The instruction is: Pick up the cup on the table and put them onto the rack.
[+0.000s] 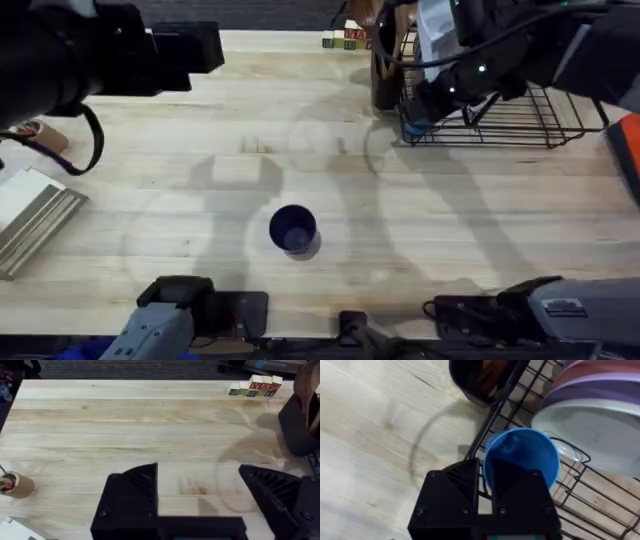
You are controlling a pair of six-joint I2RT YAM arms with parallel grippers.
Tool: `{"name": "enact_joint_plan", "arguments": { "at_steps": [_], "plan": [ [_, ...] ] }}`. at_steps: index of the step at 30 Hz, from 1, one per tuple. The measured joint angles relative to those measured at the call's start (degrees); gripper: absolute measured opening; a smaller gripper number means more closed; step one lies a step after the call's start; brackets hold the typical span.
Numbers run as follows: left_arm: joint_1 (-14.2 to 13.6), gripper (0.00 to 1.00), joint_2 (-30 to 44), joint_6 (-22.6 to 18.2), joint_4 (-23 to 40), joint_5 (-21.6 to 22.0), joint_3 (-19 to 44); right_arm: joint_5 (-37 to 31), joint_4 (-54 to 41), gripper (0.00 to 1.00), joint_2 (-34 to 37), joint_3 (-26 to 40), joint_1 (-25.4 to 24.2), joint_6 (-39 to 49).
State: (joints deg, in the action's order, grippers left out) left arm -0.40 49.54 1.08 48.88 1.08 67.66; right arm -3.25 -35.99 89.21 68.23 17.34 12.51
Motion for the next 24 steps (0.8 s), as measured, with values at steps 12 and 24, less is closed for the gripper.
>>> {"name": "enact_joint_plan", "arguments": {
  "at_steps": [12,24],
  "plan": [
    [0.0,0.993,0.0,0.0,0.0,0.0,0.0,-0.22,0.04,0.224,0.0,0.0,0.0,0.0],
    [0.0,0.993,0.0,0.0,0.0,0.0,0.0,-0.39,-0.04,0.284,0.0,1.45,0.0,0.0]
  ]
}}
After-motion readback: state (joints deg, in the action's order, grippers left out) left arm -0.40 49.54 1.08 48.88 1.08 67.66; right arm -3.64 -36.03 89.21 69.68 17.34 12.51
